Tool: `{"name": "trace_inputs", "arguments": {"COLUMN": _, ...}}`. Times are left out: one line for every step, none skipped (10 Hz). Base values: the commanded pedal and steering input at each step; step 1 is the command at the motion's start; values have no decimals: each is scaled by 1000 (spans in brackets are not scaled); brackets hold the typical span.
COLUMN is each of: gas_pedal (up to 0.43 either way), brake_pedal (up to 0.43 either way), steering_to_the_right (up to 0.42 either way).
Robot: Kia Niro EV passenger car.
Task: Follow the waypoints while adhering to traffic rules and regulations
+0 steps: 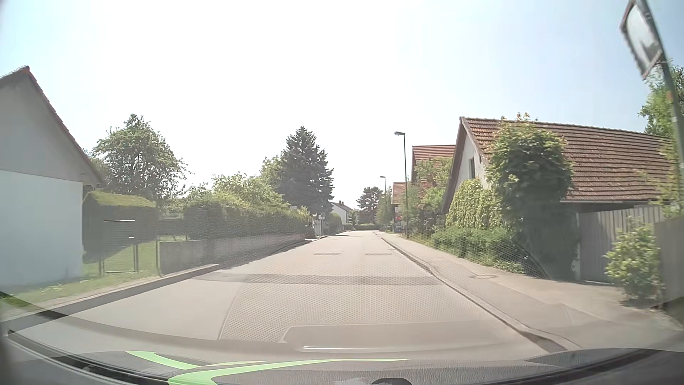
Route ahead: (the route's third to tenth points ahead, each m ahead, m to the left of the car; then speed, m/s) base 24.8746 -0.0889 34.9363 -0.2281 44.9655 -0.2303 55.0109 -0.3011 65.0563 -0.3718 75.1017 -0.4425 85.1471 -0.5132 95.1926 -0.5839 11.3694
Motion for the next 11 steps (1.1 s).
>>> {"name": "trace_inputs", "arguments": {"gas_pedal": 177, "brake_pedal": 0, "steering_to_the_right": 8}}
{"name": "trace_inputs", "arguments": {"gas_pedal": 177, "brake_pedal": 0, "steering_to_the_right": 8}}
{"name": "trace_inputs", "arguments": {"gas_pedal": 177, "brake_pedal": 0, "steering_to_the_right": 7}}
{"name": "trace_inputs", "arguments": {"gas_pedal": 157, "brake_pedal": 0, "steering_to_the_right": 3}}
{"name": "trace_inputs", "arguments": {"gas_pedal": 150, "brake_pedal": 0, "steering_to_the_right": 3}}
{"name": "trace_inputs", "arguments": {"gas_pedal": 150, "brake_pedal": 0, "steering_to_the_right": 2}}
{"name": "trace_inputs", "arguments": {"gas_pedal": 150, "brake_pedal": 0, "steering_to_the_right": 1}}
{"name": "trace_inputs", "arguments": {"gas_pedal": 150, "brake_pedal": 0, "steering_to_the_right": 1}}
{"name": "trace_inputs", "arguments": {"gas_pedal": 150, "brake_pedal": 0, "steering_to_the_right": 1}}
{"name": "trace_inputs", "arguments": {"gas_pedal": 150, "brake_pedal": 0, "steering_to_the_right": 1}}
{"name": "trace_inputs", "arguments": {"gas_pedal": 150, "brake_pedal": 0, "steering_to_the_right": 1}}
